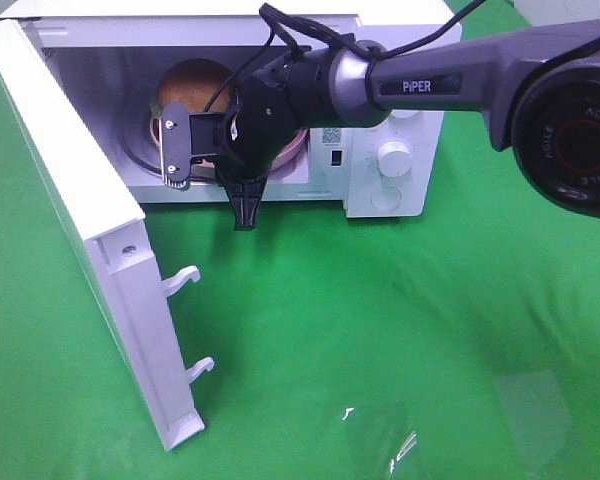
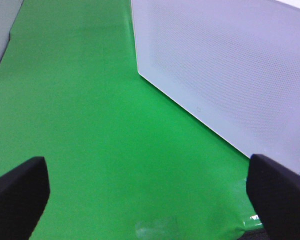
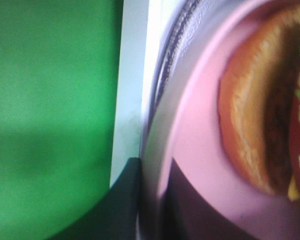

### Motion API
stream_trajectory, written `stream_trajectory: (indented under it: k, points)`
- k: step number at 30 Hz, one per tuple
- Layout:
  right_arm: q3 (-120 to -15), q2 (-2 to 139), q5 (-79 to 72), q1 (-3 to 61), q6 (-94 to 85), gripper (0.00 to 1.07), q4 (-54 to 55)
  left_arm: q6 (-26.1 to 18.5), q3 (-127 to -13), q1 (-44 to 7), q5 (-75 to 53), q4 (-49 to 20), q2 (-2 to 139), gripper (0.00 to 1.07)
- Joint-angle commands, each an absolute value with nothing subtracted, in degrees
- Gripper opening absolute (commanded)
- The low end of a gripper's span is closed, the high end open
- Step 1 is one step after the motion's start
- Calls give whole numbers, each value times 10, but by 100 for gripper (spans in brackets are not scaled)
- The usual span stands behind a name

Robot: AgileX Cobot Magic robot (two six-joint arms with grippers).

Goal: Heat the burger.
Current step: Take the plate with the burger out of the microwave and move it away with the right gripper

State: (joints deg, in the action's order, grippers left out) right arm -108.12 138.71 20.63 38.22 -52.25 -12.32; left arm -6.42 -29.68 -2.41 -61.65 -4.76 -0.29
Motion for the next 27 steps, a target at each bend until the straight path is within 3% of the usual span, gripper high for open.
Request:
stream_trajectory:
  k: [1, 27]
  points:
    - [-1086, 1387, 191, 380, -513, 0, -127, -62, -297, -23, -613, -49, -6, 100]
    - [-1085, 1326, 281, 398, -589, 0, -132, -62, -297, -23, -613, -49, -6, 100]
